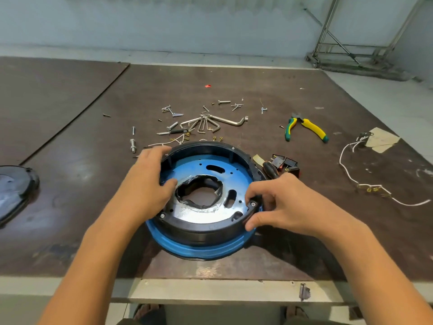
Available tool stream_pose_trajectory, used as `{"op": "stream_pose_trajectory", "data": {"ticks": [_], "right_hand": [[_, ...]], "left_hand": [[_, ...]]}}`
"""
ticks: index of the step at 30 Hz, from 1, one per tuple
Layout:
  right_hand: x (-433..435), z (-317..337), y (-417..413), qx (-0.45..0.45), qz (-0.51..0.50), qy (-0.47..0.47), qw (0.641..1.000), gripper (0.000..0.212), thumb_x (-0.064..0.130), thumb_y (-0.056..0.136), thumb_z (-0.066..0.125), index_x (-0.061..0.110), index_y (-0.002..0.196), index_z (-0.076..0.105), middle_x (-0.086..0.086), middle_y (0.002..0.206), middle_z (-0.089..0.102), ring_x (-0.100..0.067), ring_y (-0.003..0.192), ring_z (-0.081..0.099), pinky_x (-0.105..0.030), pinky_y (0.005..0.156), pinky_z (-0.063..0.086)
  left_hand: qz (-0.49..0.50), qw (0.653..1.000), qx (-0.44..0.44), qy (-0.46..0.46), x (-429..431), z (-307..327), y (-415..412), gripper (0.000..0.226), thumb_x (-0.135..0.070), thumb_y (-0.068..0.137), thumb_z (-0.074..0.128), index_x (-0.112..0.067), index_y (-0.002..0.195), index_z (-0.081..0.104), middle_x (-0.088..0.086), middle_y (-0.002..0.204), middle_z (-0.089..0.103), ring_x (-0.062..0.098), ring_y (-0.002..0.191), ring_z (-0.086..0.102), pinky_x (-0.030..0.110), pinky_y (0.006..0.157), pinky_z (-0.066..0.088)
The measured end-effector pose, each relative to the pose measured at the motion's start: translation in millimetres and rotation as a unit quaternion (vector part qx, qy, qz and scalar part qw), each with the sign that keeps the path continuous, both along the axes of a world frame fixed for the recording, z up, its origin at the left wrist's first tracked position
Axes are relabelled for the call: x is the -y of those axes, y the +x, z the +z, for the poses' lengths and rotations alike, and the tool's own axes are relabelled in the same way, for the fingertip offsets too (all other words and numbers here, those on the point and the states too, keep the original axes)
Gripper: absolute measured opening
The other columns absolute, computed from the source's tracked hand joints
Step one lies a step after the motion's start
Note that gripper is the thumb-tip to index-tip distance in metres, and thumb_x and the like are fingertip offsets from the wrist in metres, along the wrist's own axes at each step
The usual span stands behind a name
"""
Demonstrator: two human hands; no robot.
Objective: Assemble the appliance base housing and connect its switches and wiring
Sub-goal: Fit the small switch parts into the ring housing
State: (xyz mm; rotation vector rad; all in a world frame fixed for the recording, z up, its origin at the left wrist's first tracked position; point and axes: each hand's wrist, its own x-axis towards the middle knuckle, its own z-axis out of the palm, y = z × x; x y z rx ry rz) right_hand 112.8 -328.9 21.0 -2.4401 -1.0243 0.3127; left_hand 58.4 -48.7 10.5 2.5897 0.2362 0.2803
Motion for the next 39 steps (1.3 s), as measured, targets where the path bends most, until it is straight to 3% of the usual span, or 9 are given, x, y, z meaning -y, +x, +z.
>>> {"op": "stream_pose_trajectory", "data": {"ticks": [6, 10, 12, 15, 18, 21, 26, 30, 39], "right_hand": [[-11, -3, -13, 0.051, -0.010, -0.002, 0.999, 0.050, 0.064, 0.071, 0.074, 0.036, 0.112, 0.068, 0.014, 0.057, 0.056, 0.006, 0.059, 0.057, -0.013, 0.054, 0.035], [6, -6, -1, -0.091, -0.006, 0.172, 0.981, 0.026, 0.033, 0.087, 0.077, 0.035, 0.111, 0.069, 0.007, 0.058, 0.069, -0.005, 0.051, 0.067, -0.016, 0.057, 0.049], [21, -16, 16, -0.004, -0.133, 0.251, 0.959, 0.014, 0.020, 0.089, 0.072, 0.030, 0.100, 0.073, 0.005, 0.060, 0.069, -0.014, 0.054, 0.068, -0.027, 0.058, 0.051], [41, -40, 43, 0.167, -0.316, 0.171, 0.918, 0.023, 0.011, 0.089, 0.065, 0.022, 0.109, 0.071, 0.000, 0.091, 0.073, -0.023, 0.087, 0.068, -0.034, 0.081, 0.052], [51, -56, 57, 0.120, -0.353, -0.007, 0.928, 0.049, 0.018, 0.092, 0.065, 0.017, 0.139, 0.052, -0.008, 0.132, 0.056, -0.031, 0.123, 0.051, -0.046, 0.102, 0.044], [52, -58, 58, 0.111, -0.360, -0.016, 0.926, 0.033, 0.018, 0.093, 0.065, 0.025, 0.125, 0.063, -0.002, 0.118, 0.065, -0.027, 0.114, 0.055, -0.045, 0.094, 0.048], [52, -40, 49, 0.016, -0.365, 0.230, 0.902, 0.013, 0.013, 0.088, 0.071, 0.025, 0.090, 0.070, 0.008, 0.080, 0.070, -0.014, 0.075, 0.064, -0.024, 0.065, 0.048], [44, -20, 28, -0.155, -0.239, 0.419, 0.862, 0.017, -0.002, 0.088, 0.068, 0.009, 0.099, 0.074, -0.001, 0.080, 0.074, -0.005, 0.068, 0.063, -0.021, 0.067, 0.052], [31, -24, -8, -0.234, -0.157, 0.465, 0.840, 0.024, -0.004, 0.088, 0.066, 0.009, 0.108, 0.070, -0.009, 0.088, 0.078, -0.020, 0.083, 0.074, -0.028, 0.072, 0.057]], "left_hand": [[-0.016, 0.993, 0.119, -0.012, 41, 28, -8, 0.032, -0.023, 0.095, 0.056, -0.028, 0.126, 0.056, -0.007, 0.119, 0.060, 0.016, 0.102, 0.061, 0.040, 0.089, 0.051], [-0.163, 0.986, 0.026, 0.012, 90, 26, -24, 0.050, -0.037, 0.098, 0.045, -0.037, 0.144, 0.023, -0.005, 0.133, 0.058, 0.022, 0.112, 0.060, 0.048, 0.093, 0.049], [-0.160, 0.986, 0.032, 0.033, 106, 21, -24, 0.056, -0.045, 0.098, 0.042, -0.039, 0.146, 0.013, -0.007, 0.136, 0.055, 0.021, 0.115, 0.058, 0.044, 0.090, 0.049], [-0.146, 0.986, 0.012, 0.077, 123, 9, -16, 0.068, -0.051, 0.099, 0.040, -0.030, 0.153, 0.005, -0.005, 0.144, 0.046, 0.021, 0.122, 0.053, 0.039, 0.085, 0.044], [-0.169, 0.981, -0.038, 0.089, 126, 3, -6, 0.068, -0.042, 0.102, 0.041, -0.026, 0.155, 0.002, -0.001, 0.146, 0.040, 0.023, 0.124, 0.050, 0.037, 0.087, 0.042], [-0.187, 0.977, -0.099, 0.013, 121, 9, 2, 0.076, -0.031, 0.101, 0.050, -0.028, 0.156, -0.002, 0.001, 0.145, 0.042, 0.021, 0.123, 0.050, 0.034, 0.094, 0.042], [-0.204, 0.965, -0.152, -0.069, 108, 12, 2, 0.097, -0.029, 0.094, 0.064, -0.033, 0.156, -0.010, -0.007, 0.127, 0.057, 0.002, 0.105, 0.057, 0.010, 0.073, 0.041], [-0.161, 0.967, -0.143, -0.133, 99, 11, 0, 0.103, -0.034, 0.080, 0.079, -0.030, 0.157, 0.011, -0.015, 0.103, 0.058, 0.004, 0.084, 0.061, 0.014, 0.070, 0.046], [-0.111, 0.986, -0.063, -0.104, 105, 11, -15, 0.059, -0.041, 0.077, 0.081, -0.026, 0.131, 0.063, -0.012, 0.083, 0.070, 0.003, 0.079, 0.066, 0.025, 0.080, 0.055]]}}
